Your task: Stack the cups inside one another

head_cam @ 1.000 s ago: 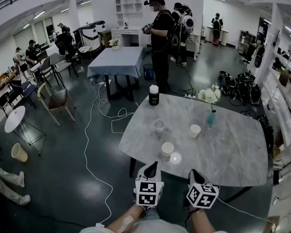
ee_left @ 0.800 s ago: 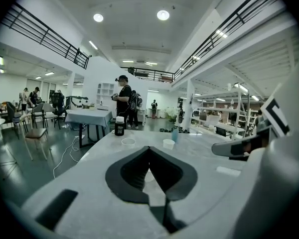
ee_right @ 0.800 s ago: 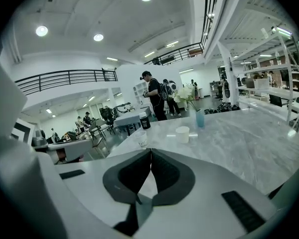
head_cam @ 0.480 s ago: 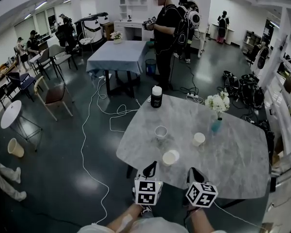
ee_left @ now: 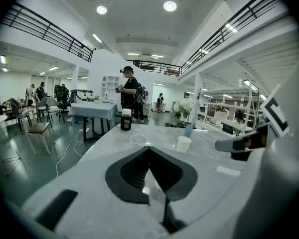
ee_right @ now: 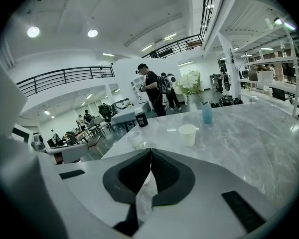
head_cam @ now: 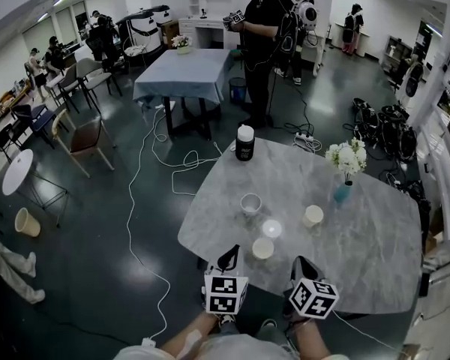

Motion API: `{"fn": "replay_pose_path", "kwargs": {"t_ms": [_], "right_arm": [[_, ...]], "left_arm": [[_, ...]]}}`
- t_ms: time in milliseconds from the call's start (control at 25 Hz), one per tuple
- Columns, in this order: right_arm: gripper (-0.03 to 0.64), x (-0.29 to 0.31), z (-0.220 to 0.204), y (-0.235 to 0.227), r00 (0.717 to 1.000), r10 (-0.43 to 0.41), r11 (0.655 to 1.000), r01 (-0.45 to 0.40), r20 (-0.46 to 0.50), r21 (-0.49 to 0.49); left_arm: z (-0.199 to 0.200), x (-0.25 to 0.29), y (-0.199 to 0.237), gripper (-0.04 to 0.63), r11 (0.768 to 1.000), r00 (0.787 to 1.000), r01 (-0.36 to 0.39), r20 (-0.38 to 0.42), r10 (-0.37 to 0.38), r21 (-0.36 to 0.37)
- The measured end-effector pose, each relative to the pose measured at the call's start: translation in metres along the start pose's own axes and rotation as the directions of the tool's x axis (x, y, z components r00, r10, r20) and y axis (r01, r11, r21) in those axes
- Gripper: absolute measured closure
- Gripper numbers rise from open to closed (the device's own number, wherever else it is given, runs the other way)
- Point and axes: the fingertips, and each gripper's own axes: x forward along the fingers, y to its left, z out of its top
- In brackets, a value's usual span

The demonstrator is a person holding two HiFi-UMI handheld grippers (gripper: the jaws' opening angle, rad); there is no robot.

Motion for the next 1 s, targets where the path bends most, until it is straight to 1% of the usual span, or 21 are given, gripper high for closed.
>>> {"fn": "replay_pose_path", "kwargs": {"t_ms": [160,320,360,440,520,640,840,1000], "right_arm": [[0.609,0.023,0.000,-0.010,0.999,0.037,0.999,-0.037,-0.027,0.005],[0.609,0.047,0.014,-0.007,0.993,0.107,0.993,-0.109,-0.053,-0.038],[0.609,0.050,0.017,-0.006,0.991,0.120,0.991,-0.123,-0.057,-0.053],[0.609,0.056,0.026,-0.003,0.989,0.138,0.987,-0.142,-0.053,-0.074],[0.609,0.062,0.031,0.001,0.987,0.153,0.985,-0.157,-0.048,-0.072],[0.609,0.065,0.026,0.009,0.982,0.178,0.981,-0.182,-0.061,-0.070],[0.607,0.062,0.008,0.006,0.974,0.204,0.976,-0.210,-0.093,-0.060],[0.606,0.064,-0.005,0.007,0.967,0.228,0.970,-0.235,-0.112,-0.058]], "left_arm": [[-0.012,0.012,0.006,0.600,0.999,0.998,-0.046,-0.032,0.046,-0.008],[-0.009,0.020,0.013,0.600,0.992,0.993,-0.111,-0.042,0.108,-0.058],[-0.008,0.021,0.011,0.600,0.992,0.993,-0.116,-0.044,0.114,-0.055],[-0.004,0.025,0.008,0.600,0.992,0.992,-0.123,-0.042,0.123,-0.021],[0.001,0.028,0.010,0.600,0.991,0.990,-0.134,-0.035,0.134,-0.002],[0.001,0.028,0.014,0.600,0.989,0.989,-0.145,-0.042,0.144,-0.029],[-0.025,0.027,0.012,0.600,0.985,0.984,-0.158,-0.099,0.151,-0.064],[-0.040,0.031,0.013,0.600,0.982,0.980,-0.164,-0.124,0.152,-0.094]]}}
